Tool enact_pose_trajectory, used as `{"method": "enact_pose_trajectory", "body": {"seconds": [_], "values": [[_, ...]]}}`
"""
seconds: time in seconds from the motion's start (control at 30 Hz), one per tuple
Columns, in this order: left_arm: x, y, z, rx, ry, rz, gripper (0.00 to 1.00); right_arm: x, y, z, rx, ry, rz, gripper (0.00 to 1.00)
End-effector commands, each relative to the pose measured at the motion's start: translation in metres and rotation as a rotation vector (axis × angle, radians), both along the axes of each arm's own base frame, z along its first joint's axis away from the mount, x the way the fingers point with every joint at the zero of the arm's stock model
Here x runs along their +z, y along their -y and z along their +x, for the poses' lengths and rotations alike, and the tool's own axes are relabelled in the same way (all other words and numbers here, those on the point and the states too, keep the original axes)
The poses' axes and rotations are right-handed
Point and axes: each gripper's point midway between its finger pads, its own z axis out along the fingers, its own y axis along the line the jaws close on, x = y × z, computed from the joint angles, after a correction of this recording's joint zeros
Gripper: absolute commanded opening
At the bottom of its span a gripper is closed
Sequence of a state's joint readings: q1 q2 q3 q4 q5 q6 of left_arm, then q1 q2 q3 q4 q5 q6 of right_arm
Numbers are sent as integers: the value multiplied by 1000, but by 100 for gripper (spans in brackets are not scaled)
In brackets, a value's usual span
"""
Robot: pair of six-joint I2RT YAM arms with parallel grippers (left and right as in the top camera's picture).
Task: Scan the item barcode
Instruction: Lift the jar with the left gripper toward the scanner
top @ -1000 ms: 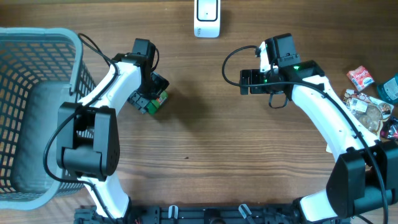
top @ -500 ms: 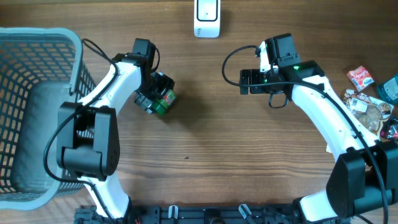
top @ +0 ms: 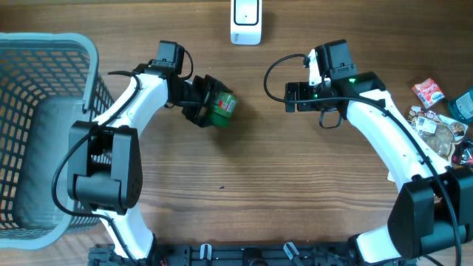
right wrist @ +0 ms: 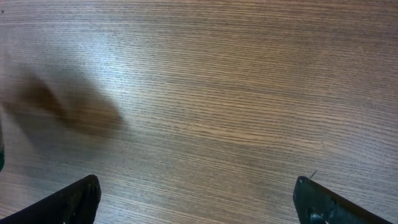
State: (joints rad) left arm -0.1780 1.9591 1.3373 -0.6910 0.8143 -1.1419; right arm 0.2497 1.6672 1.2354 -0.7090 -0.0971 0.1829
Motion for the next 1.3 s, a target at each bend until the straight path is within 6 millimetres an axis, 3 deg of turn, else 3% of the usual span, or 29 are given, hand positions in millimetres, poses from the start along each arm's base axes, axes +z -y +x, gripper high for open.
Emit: {"method": "enact_pose_trajectory", "body": {"seconds": [0.0,0.13,0.4,0.87,1.27], "values": [[36,21,-3,-16,-60,-237,69,8,-3,5,0,20,23,99],[48,27,1,-15,-61,-307,74,8,-3,5,-5,19,24,100],[63,34,7,-24,-46,-386,74,8,-3,6,-5,21,25,100],[66,36,16,-30,15,-384,73,9,-4,7,-16,22,31,100],[25,57,63,11,411,40,77,11,-5,11,-11,43,33,100]]}}
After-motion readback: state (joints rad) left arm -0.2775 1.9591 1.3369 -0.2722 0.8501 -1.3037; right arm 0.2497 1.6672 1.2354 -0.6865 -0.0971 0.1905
